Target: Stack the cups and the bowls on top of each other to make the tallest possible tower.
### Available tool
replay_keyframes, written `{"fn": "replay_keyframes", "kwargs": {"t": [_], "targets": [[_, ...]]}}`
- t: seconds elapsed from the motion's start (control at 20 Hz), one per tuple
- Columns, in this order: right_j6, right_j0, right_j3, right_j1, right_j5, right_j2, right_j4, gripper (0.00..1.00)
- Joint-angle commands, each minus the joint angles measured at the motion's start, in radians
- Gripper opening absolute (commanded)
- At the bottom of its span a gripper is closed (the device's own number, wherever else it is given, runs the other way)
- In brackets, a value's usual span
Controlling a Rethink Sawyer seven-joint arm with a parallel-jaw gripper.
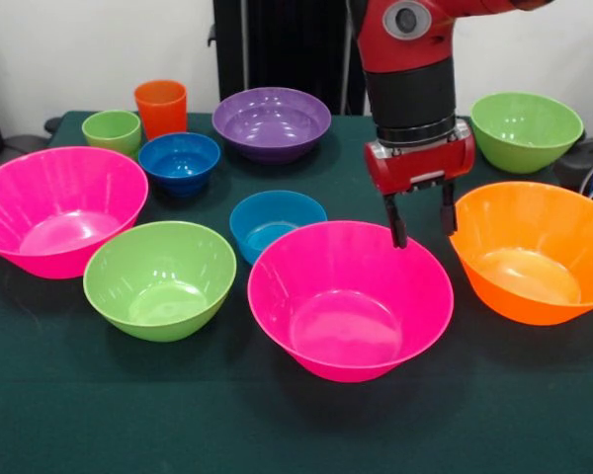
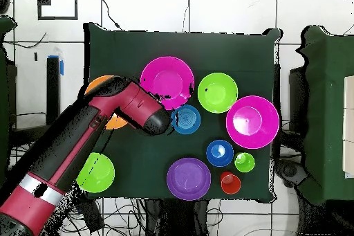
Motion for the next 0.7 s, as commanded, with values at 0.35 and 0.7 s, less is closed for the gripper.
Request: {"fn": "replay_keyframes", "kwargs": {"t": [0.35,0.7], "targets": [[0.338,0.063,0.121,-0.044,0.011,0.093,-0.031,1.0],[0.323,0.134,0.229,-0.095,-0.023,0.072,-0.073,1.0]]}}
